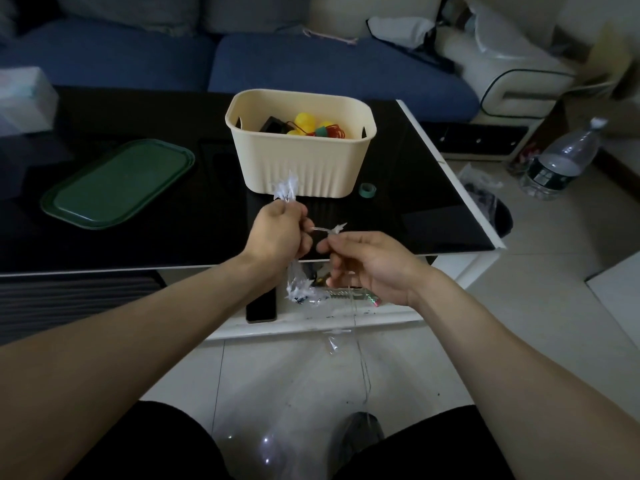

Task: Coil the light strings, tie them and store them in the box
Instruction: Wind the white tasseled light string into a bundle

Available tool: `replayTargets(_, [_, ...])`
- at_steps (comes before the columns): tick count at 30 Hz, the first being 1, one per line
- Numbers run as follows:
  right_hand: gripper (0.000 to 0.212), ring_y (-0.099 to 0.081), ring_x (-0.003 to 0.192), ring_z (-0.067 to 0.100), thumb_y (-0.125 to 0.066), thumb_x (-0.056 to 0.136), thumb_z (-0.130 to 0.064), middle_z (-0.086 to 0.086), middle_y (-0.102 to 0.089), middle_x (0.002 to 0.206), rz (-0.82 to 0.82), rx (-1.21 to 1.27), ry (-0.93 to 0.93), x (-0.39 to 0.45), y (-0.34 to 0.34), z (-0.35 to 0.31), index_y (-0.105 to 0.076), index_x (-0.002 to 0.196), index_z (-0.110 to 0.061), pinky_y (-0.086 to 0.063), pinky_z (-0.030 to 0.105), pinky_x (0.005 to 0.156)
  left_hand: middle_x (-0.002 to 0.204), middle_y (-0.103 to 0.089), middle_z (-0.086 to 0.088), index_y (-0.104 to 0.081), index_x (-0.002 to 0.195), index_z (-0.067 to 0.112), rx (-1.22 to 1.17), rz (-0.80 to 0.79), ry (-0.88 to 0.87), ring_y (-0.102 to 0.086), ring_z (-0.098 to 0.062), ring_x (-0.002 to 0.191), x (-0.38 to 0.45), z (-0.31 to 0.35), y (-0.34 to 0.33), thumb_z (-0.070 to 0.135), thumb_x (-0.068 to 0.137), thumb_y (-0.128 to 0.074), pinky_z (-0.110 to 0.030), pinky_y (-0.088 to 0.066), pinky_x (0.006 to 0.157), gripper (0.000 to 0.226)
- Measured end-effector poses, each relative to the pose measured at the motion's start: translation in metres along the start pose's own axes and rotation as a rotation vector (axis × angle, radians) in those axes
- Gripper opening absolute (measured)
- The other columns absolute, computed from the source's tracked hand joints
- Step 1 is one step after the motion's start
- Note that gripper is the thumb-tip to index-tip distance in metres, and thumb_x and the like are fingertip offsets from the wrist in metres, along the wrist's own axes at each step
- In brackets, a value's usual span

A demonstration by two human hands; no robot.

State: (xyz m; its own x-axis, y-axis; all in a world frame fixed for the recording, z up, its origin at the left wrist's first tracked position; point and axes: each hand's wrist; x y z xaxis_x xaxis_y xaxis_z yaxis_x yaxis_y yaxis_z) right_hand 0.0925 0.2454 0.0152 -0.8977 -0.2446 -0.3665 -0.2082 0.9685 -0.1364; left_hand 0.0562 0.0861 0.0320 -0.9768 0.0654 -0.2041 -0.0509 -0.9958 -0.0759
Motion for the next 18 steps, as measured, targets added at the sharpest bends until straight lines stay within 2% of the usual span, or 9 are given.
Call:
replayTargets(3, [0.023,-0.065,0.075,0.013,-0.058,0.1,-0.014,0.002,-0.069,0.083,0.0,-0.047,0.058,0.001,0.002,0.0,-0.071,0.115,-0.004,-0.058,0.033,0.079,0.069,-0.054,-0.006,-0.05,0.087,0.008,0.07,0.003,0.0,-0.043,-0.011,0.041,0.0,-0.005,0.003,0.01,0.104,-0.035,-0.02,-0.035,0.037,0.023])
replayTargets(6, [0.024,-0.065,0.08,0.015,-0.056,0.099,-0.007,0.004,-0.069,0.086,-0.061,-0.042,0.043,-0.002,0.006,0.0,-0.069,0.119,-0.001,-0.059,0.035,0.083,0.071,-0.06,-0.005,-0.052,0.089,0.009,0.166,-0.026,-0.017,-0.046,-0.012,0.04,0.001,-0.011,0.006,0.011,0.104,-0.034,-0.022,-0.037,0.038,0.023])
replayTargets(9, [0.028,-0.065,0.078,0.016,-0.057,0.099,-0.011,0.004,-0.068,0.084,-0.032,-0.016,0.083,-0.003,0.007,0.001,-0.069,0.12,0.001,-0.06,0.034,0.081,0.068,-0.06,-0.004,-0.052,0.09,0.01,0.215,-0.065,-0.021,-0.047,-0.013,0.038,0.001,-0.011,0.005,0.011,0.103,-0.034,-0.023,-0.037,0.039,0.023])
replayTargets(14, [0.021,-0.067,0.076,0.017,-0.07,0.092,-0.015,0.008,-0.075,0.086,0.211,-0.045,0.224,0.001,0.001,0.002,-0.076,0.107,-0.003,-0.059,0.032,0.074,0.065,-0.058,-0.004,-0.055,0.09,0.006,0.265,-0.189,-0.015,-0.046,-0.015,0.038,-0.004,-0.012,0.0,0.013,0.105,-0.035,-0.023,-0.036,0.038,0.025])
replayTargets(18, [0.008,-0.063,0.065,0.015,-0.08,0.083,-0.013,0.007,-0.074,0.072,0.364,-0.033,0.32,0.003,-0.01,0.004,-0.08,0.09,-0.008,-0.049,0.022,0.057,0.062,-0.059,-0.003,-0.053,0.084,0.005,0.321,-0.258,-0.043,-0.046,-0.016,0.04,-0.007,-0.013,0.0,0.014,0.105,-0.037,-0.023,-0.037,0.04,0.028])
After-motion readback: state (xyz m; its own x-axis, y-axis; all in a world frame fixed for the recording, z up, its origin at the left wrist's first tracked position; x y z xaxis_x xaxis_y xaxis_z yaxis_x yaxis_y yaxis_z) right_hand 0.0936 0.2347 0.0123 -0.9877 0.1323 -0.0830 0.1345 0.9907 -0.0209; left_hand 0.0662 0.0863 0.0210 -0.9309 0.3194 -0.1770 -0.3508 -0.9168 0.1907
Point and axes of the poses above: each hand's wrist, its own x-axis towards the middle knuckle, its own y-axis out of the back of the hand, z = x × y
